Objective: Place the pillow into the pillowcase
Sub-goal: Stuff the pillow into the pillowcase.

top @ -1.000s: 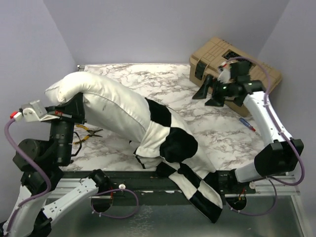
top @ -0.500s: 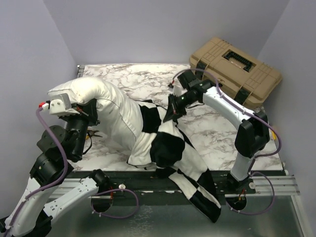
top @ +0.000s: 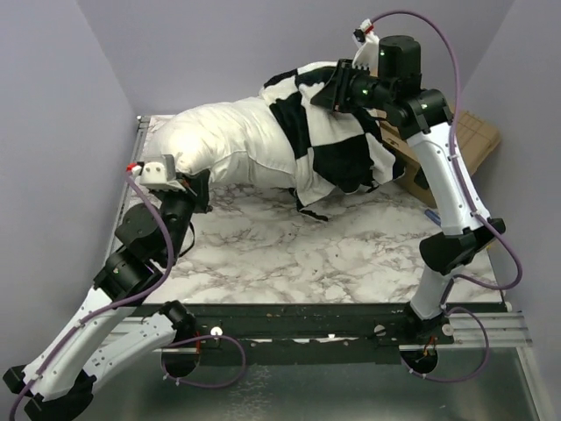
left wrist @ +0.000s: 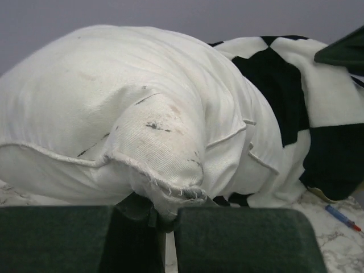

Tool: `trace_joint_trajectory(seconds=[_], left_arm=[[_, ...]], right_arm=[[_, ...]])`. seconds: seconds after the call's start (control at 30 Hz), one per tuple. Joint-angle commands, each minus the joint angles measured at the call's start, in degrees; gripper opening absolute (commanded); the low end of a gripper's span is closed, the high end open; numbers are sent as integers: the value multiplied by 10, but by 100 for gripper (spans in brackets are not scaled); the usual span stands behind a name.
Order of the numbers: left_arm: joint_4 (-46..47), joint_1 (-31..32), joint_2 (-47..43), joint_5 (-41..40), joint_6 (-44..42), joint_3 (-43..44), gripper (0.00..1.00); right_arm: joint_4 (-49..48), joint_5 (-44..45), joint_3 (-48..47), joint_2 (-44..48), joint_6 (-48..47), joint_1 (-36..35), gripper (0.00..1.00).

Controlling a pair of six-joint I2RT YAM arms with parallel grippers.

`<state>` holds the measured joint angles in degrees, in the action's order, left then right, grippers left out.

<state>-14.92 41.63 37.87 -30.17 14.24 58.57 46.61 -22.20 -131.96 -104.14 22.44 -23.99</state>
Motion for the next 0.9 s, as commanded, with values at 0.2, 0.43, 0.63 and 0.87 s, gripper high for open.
trace_joint_trajectory(seconds=[0.2,0.43,0.63,0.87], left_arm=[[-72,2,-89,113,147,-142,73],[-321,3,-40,-54,227,13,99],[-349,2,107,-47,178,138,99],[-317,2,221,16,132,149,99]], right_arm=[[68,126,24,-20,-28,-17,79],[113,96,116,-9,-32,-41,73],[67,82,205,-31,-6,-59,49],[45,111,180,-106,-1,-75,51]])
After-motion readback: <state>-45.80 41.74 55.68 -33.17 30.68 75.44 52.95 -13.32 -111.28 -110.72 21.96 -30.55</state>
